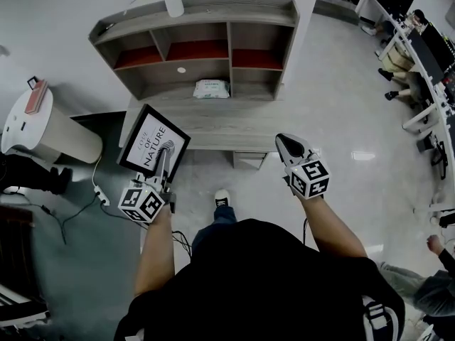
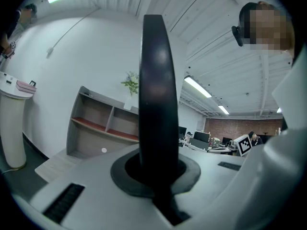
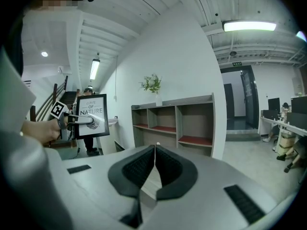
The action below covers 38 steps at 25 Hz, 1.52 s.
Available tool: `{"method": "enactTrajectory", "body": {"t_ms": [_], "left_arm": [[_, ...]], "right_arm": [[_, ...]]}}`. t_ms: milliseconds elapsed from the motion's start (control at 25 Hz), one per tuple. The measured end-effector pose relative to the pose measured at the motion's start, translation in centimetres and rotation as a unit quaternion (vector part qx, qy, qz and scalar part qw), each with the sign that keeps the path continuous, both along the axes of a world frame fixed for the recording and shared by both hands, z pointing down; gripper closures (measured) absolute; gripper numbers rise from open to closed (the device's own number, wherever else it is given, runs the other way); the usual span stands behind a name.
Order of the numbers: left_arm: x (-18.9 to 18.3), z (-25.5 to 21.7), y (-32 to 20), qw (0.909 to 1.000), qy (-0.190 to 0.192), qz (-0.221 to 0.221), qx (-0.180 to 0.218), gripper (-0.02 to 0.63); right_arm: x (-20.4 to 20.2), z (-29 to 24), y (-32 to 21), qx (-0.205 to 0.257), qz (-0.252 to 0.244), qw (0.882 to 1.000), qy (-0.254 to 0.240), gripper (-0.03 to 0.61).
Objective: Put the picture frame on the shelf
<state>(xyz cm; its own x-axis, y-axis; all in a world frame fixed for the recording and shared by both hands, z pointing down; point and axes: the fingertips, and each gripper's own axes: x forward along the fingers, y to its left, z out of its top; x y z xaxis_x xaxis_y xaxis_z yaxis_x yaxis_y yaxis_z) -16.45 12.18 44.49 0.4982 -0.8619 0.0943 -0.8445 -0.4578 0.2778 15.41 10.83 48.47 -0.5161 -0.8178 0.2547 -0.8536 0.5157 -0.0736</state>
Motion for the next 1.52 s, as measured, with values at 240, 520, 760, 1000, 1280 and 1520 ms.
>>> {"method": "enactTrajectory", "body": {"t_ms": [240, 520, 760, 1000, 1280, 1520], "left_arm": [[-0.9, 0.3, -1.2, 1.0000, 0.003, -0.002, -0.003, 0.586], [-1.3, 0.6, -3.0, 1.0000, 0.004, -0.003, -0.005, 0.586], [-1.5, 0.8, -4.8, 1.0000, 0.002, -0.002, -0.006, 0.586], [-1.7, 0.3, -6.5, 1.0000, -0.002, -0.002, -0.002, 0.586], [-1.9, 0.8, -8.6, 1.0000, -0.007, -0.002, -0.005, 0.586], [-2.4, 0.7, -10.2, 0.9999, -0.009, 0.001, -0.005, 0.586]], "right_arm": [[-1.0, -0.1, -1.3, 0.000, -0.004, 1.000, 0.002, 0.561], [-1.3, 0.2, -2.8, -0.004, -0.001, 1.000, 0.003, 0.562], [-1.2, 0.5, -4.3, -0.008, 0.002, 1.000, 0.003, 0.561], [-1.5, 0.5, -5.9, -0.010, 0.001, 1.000, 0.004, 0.561], [-1.8, 0.9, -7.9, -0.013, 0.002, 1.000, 0.006, 0.561], [-2.8, 1.0, -9.5, -0.017, 0.001, 1.000, 0.005, 0.561]]}}
